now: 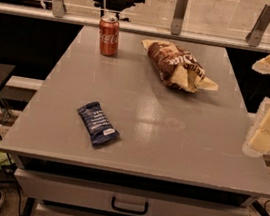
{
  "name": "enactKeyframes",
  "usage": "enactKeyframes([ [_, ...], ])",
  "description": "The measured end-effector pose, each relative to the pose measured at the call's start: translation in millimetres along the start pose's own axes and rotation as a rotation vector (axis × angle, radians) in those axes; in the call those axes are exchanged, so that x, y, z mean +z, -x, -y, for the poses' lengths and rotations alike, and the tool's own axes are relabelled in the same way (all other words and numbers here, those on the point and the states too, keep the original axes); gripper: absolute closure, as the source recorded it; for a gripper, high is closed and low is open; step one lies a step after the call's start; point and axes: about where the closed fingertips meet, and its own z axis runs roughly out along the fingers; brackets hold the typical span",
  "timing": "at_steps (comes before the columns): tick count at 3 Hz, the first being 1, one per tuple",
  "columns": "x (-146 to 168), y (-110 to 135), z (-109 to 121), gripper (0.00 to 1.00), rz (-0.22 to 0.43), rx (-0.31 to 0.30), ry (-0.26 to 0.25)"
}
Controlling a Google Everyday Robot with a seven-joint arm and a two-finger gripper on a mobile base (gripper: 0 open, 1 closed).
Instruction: Move rxbar blueberry near brown chip bag
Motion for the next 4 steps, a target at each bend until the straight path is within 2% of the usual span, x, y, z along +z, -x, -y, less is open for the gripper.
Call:
enactKeyframes([
  [1,0,0,0,0.00,0.000,0.000,0.000],
  [2,4,18,3,0.00,0.009,0.013,0.006],
  [4,46,106,7,0.00,0.071,0.057,0.067],
])
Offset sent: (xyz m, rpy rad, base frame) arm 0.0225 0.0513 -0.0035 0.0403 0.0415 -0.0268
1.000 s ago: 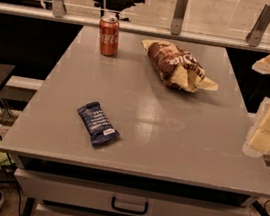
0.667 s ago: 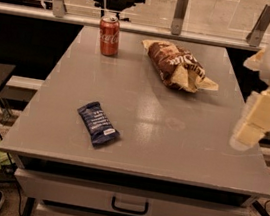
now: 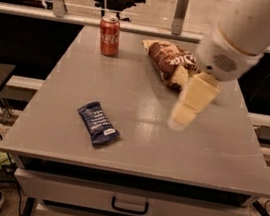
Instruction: Move rxbar blueberry near brown chip bag
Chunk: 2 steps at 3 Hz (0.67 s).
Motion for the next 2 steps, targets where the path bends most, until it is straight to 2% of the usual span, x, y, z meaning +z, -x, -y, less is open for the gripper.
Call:
enactKeyframes([
  [1,35,36,-4,0.00,0.002,0.035,0.020],
  [2,68,63,-10,0.00,-0.014,0.059,0.014],
])
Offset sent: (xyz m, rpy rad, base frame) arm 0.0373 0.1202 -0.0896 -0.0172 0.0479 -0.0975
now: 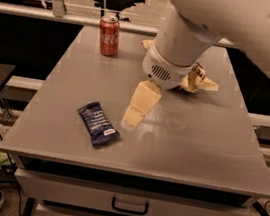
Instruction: Move rxbar blueberry near brown chip bag
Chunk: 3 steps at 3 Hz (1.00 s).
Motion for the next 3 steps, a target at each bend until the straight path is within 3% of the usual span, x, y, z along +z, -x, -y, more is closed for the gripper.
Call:
enactKeyframes([
  [3,68,45,-31,0.00,-0.090,0.030,0.019],
])
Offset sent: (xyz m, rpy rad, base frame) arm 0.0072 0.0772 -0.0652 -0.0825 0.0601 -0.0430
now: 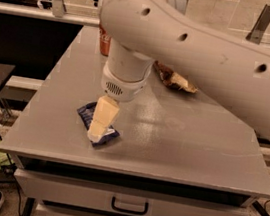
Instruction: Move rxbar blueberry near brown chip bag
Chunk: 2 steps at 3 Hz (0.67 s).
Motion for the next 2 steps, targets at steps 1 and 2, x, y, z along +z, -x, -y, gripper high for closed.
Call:
enactKeyframes([
  [1,10,12,-13,0.00,-0.020,-0.005,0.020],
  [2,19,23,-23,0.00,-0.038,-0.016,0.041],
])
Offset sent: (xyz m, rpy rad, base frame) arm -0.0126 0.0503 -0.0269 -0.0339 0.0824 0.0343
